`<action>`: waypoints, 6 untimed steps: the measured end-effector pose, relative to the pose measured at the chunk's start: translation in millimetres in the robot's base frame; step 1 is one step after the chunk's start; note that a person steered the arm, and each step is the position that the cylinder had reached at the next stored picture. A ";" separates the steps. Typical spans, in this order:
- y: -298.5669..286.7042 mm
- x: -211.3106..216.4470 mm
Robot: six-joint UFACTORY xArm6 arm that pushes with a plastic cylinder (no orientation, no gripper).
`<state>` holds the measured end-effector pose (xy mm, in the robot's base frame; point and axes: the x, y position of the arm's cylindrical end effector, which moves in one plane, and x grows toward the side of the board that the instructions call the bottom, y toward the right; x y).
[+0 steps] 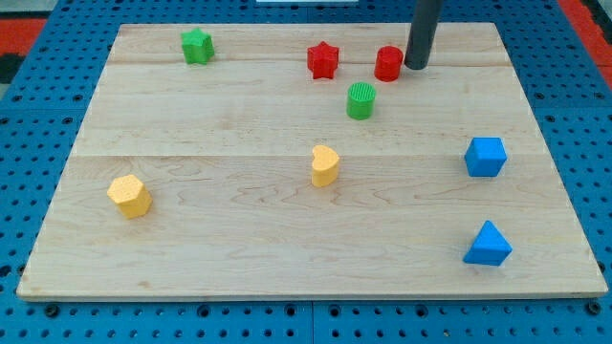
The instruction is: Push red circle above green circle
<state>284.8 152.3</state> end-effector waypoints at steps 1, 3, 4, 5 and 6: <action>-6.7 -14.3; -27.0 -16.3; -14.1 2.3; -14.9 4.4; -32.2 4.4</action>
